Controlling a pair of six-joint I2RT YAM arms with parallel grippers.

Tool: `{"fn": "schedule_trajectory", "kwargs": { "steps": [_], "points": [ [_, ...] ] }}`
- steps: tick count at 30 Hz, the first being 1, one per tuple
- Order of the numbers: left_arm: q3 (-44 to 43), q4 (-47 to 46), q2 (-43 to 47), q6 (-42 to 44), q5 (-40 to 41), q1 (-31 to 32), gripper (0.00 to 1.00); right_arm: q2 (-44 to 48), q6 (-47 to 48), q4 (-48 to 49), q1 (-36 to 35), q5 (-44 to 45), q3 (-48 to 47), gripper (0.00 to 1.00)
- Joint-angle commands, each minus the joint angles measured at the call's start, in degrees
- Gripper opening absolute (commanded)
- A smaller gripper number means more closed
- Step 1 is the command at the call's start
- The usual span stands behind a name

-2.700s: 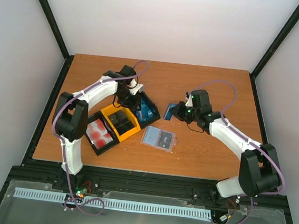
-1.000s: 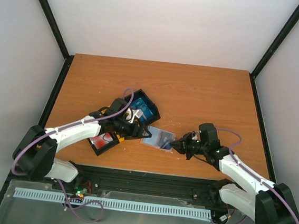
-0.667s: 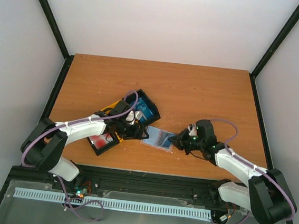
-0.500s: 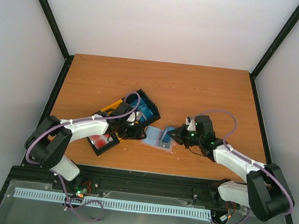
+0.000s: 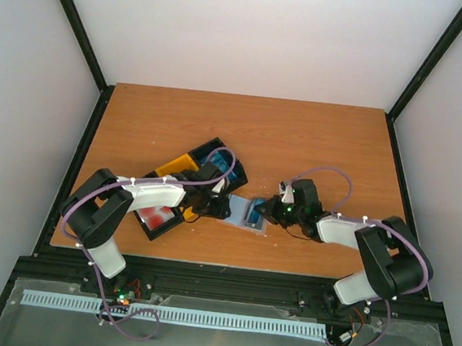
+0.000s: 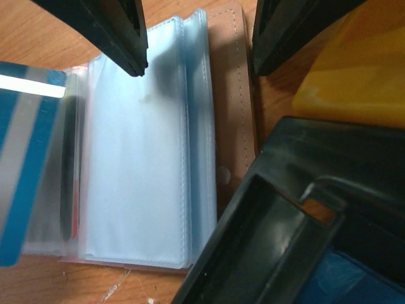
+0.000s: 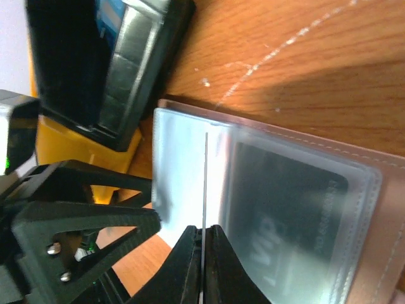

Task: Put the credit cards into the card holder
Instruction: Insert the credit card into the card holder.

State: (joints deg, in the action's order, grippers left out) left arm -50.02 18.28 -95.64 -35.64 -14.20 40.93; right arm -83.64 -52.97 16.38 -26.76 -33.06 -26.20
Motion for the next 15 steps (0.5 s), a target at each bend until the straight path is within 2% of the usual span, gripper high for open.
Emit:
{"fn": "schedule_trajectory", "kwargs": {
  "steps": [1, 7, 10, 15],
  "points": [
    [-2.06, 2.57, -1.30, 0.04, 4.20, 0.20, 0.45, -4.70, 2.01, 4.76, -0.33, -0.16, -0.15, 0.03],
    [-2.06, 2.81, -1.98, -0.16, 4.08, 0.21, 0.37, -8.35, 1.04, 7.93, -0.37, -1.46, 0.46, 0.03],
    [-1.93, 2.81, -2.61, 0.12, 3.31, 0.19, 0.29, -9.95, 0.09, 9.68, -0.39, -2.40, 0.36, 0.03],
    [-1.51, 2.64, -3.17, 0.39, 2.61, 0.20, 0.22, -12.43, -4.66, 17.35, -0.47, -4.47, 1.72, 0.03]
  ]
}}
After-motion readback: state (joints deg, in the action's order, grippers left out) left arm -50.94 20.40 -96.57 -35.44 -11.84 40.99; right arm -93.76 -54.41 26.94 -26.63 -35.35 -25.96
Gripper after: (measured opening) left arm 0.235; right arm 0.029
